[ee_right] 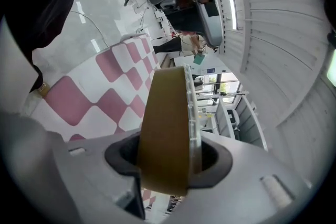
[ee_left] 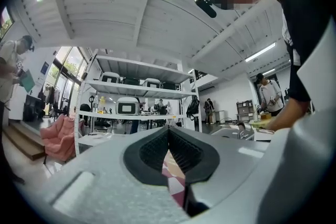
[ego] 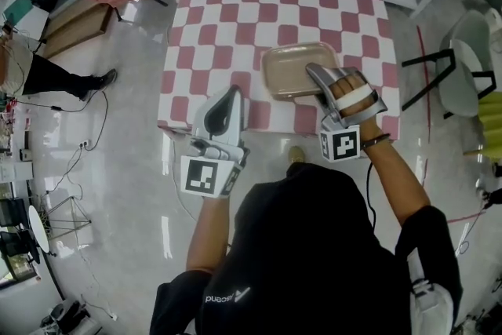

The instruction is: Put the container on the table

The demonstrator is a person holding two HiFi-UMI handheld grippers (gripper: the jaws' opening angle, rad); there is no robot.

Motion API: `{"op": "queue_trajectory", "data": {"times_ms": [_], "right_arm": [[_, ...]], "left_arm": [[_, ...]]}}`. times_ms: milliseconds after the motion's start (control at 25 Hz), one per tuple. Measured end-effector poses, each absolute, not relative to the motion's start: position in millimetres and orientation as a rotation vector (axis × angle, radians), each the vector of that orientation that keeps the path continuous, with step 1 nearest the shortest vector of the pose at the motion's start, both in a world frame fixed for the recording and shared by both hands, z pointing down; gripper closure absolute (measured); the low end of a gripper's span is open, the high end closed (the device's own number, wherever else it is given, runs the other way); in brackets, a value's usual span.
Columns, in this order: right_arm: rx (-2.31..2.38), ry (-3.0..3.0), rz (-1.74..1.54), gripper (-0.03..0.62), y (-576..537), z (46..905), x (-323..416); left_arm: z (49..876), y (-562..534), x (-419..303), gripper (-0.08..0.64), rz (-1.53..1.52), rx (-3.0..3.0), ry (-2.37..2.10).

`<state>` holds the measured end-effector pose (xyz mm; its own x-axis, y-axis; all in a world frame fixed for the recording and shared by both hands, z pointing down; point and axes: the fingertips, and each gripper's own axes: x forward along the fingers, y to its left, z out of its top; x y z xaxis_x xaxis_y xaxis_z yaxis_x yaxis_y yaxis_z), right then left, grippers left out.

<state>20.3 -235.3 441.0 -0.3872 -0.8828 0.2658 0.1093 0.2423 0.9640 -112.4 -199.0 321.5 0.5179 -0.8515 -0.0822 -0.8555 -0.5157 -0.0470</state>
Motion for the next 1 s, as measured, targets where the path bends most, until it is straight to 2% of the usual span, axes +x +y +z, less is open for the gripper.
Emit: {"op": "queue_trajectory", "data": {"times_ms": [240, 640, 1000], "right_arm": [[0.701, -1.547, -1.301, 0.388, -281.2, 470.8, 24.0], [0.631, -1.558, -1.139, 0.388, -327.8, 529.0, 22.8], [0.611, -1.565, -1.053, 0.388, -345.1, 556.0, 26.1]], "left_arm": [[325.4, -240.9, -104.5, 0.551, 0.127, -2.675, 1.495], [347.5, -284.1, -106.5, 0.551, -0.02, -2.746, 1.47], [360.3, -302.4, -111.0, 0.551, -0.009, -2.812, 1.397]]}}
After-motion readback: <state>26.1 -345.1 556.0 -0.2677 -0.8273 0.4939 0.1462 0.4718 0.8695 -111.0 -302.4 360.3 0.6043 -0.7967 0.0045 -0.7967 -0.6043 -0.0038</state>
